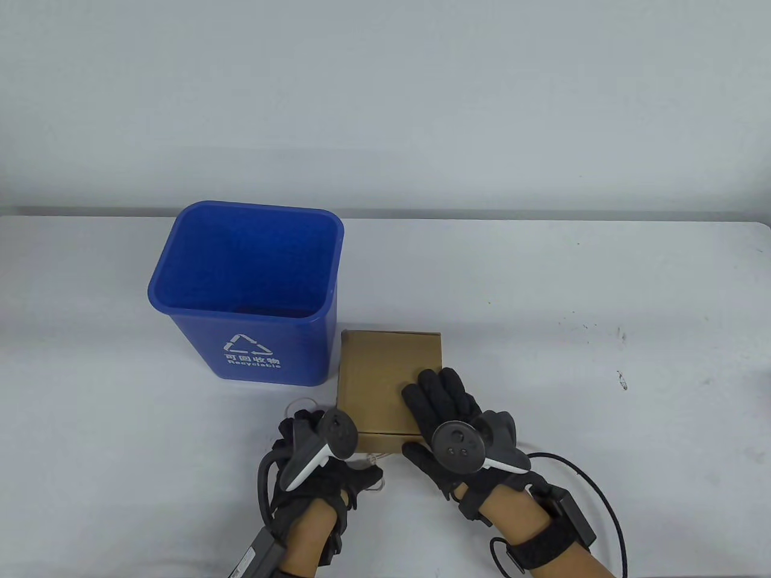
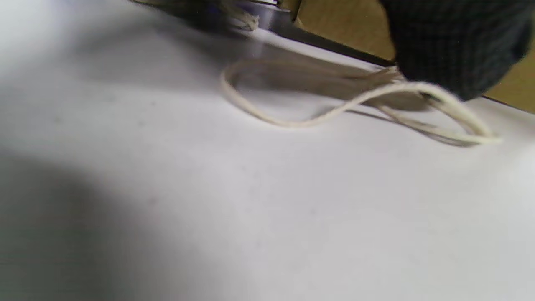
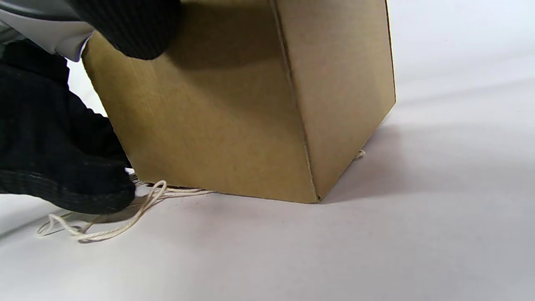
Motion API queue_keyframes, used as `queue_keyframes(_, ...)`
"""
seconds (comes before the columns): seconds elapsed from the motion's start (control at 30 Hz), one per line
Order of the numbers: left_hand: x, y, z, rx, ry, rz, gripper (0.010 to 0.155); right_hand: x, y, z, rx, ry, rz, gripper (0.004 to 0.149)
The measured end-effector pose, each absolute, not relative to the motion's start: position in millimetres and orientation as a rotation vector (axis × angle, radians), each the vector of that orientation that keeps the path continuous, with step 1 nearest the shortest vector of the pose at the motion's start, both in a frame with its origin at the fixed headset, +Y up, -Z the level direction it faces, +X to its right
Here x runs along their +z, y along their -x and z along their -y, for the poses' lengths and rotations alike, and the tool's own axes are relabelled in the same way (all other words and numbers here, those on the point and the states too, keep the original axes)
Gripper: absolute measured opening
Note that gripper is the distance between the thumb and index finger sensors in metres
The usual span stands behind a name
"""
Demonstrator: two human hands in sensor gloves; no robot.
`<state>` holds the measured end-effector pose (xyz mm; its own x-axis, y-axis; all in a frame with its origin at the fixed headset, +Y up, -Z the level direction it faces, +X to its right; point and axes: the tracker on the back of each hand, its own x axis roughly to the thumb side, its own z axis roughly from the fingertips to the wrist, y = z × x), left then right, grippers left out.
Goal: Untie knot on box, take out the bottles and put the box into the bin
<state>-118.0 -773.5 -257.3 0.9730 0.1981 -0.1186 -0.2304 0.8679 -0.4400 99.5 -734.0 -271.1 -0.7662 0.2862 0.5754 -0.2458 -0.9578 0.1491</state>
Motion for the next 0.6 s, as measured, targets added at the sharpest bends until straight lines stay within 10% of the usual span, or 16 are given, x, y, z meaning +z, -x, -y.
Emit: queue_keyframes(0.6, -261, 124, 778, 0.313, 0.411, -0.052, 0.12, -268, -106, 736, 2.669, -0.857, -0.123, 0.081)
